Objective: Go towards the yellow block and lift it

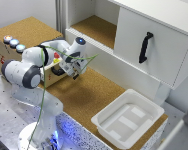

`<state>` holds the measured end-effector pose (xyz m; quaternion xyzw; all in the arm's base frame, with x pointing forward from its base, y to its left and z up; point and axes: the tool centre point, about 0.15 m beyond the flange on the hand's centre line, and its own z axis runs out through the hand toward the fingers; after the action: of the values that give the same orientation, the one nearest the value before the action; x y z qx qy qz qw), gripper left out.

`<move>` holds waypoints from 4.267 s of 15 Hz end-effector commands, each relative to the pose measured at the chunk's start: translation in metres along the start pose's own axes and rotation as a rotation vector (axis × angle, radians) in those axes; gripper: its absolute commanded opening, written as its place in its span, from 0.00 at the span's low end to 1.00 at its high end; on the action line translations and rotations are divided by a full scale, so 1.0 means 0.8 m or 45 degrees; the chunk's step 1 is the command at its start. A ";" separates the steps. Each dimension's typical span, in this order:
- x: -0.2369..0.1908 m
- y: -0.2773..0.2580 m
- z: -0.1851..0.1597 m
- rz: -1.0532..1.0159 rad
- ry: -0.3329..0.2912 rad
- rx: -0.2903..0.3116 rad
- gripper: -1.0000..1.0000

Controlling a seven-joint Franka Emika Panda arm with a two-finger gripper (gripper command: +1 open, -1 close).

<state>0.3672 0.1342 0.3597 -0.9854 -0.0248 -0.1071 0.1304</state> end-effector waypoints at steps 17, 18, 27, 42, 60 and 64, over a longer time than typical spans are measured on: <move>-0.037 -0.197 0.013 -0.137 -0.134 -0.198 1.00; -0.037 -0.195 0.024 -0.114 -0.148 -0.190 1.00; -0.031 -0.162 0.076 0.095 -0.179 -0.196 1.00; -0.046 -0.183 0.073 0.046 -0.133 -0.391 0.00; -0.010 -0.232 -0.019 -0.102 0.042 -0.386 0.00; 0.008 -0.286 -0.082 -0.290 0.189 -0.340 0.00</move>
<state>0.3481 0.3069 0.4128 -0.9862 -0.0634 -0.1502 0.0284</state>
